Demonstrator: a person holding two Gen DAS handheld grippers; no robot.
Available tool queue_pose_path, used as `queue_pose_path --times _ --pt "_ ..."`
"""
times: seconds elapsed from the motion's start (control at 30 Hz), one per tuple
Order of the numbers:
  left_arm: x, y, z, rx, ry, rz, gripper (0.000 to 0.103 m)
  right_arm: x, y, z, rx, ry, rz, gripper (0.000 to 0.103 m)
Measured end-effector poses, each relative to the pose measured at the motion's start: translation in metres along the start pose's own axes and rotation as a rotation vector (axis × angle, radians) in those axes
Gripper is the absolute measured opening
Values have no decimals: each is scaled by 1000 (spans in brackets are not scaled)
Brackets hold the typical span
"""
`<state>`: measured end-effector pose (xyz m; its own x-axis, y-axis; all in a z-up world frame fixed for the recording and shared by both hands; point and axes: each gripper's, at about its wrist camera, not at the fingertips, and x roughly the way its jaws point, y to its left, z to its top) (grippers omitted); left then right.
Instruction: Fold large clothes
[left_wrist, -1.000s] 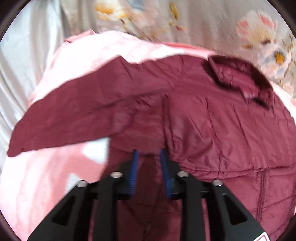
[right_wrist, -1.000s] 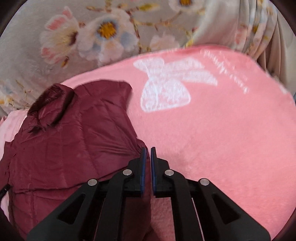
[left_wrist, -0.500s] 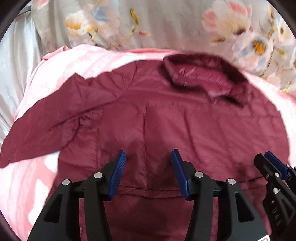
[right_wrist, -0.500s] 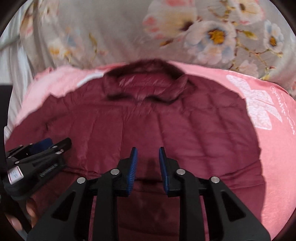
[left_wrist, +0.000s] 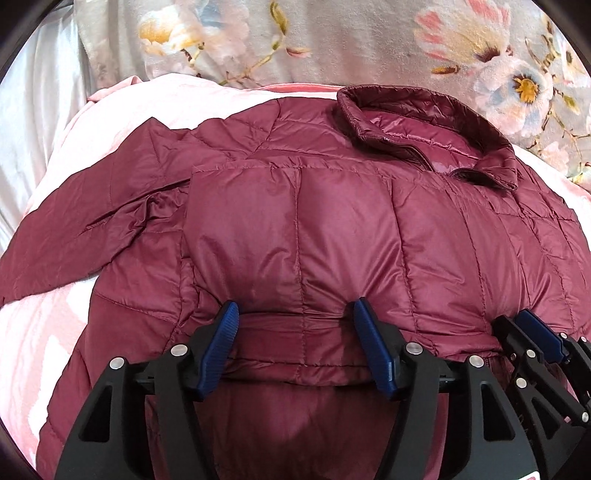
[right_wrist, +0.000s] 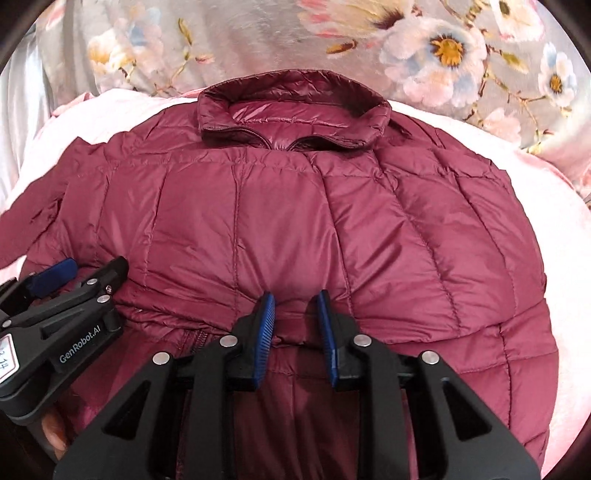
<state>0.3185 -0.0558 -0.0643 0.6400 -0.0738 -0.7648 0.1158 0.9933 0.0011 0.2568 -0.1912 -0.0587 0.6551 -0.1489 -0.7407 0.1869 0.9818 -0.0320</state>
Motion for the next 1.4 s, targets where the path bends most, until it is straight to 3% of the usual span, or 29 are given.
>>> queue_pose_path --times 0.1,0.17,0.23,0.33,0.4,0.63,0.77,0.87,1.0,1.03,1.07,1.13,1.2,1.33,1.4 --pt "-1 3 0 -16 -1 -21 66 0 0 0 -3 1 -2 23" --pt "-6 15 1 -67 -19 -76 66 0 0 0 -3 1 -1 23" --pt "-20 38 1 -136 -40 -123 66 0 0 0 -3 1 -2 23" --pt "-47 90 -2 -221 -60 -128 66 0 -1 1 -5 1 -4 23" --pt "-60 134 -5 -279 -64 -89 67 0 0 1 -8 1 -7 23" --pt "-73 325 -23 -554 -7 216 66 0 1 1 -15 -1 -23 24" --pt "-67 397 -31 -694 10 287 66 -1 4 1 -27 -2 -44 26" --pt "-54 436 -36 -786 27 290 66 -1 6 1 -39 -3 -75 30" --pt "-43 446 -31 -809 7 288 64 -1 5 1 -38 -3 -79 32" --pt "-41 444 -26 -800 7 283 56 -1 5 1 -37 -3 -80 32" --pt "-40 443 -22 -793 6 270 34 -1 5 1 -37 -3 -82 33" --pt "-38 435 -9 -763 11 232 3 -1 5 1 -39 -3 -86 33" --pt "-43 420 7 -730 -10 203 2 -2 5 2 -38 -4 -93 36" --pt "-79 353 62 -560 -129 146 1 -6 2 2 -17 -16 -78 39" --pt "-101 309 88 -471 -188 86 1 -12 -1 2 -1 -36 -50 49"
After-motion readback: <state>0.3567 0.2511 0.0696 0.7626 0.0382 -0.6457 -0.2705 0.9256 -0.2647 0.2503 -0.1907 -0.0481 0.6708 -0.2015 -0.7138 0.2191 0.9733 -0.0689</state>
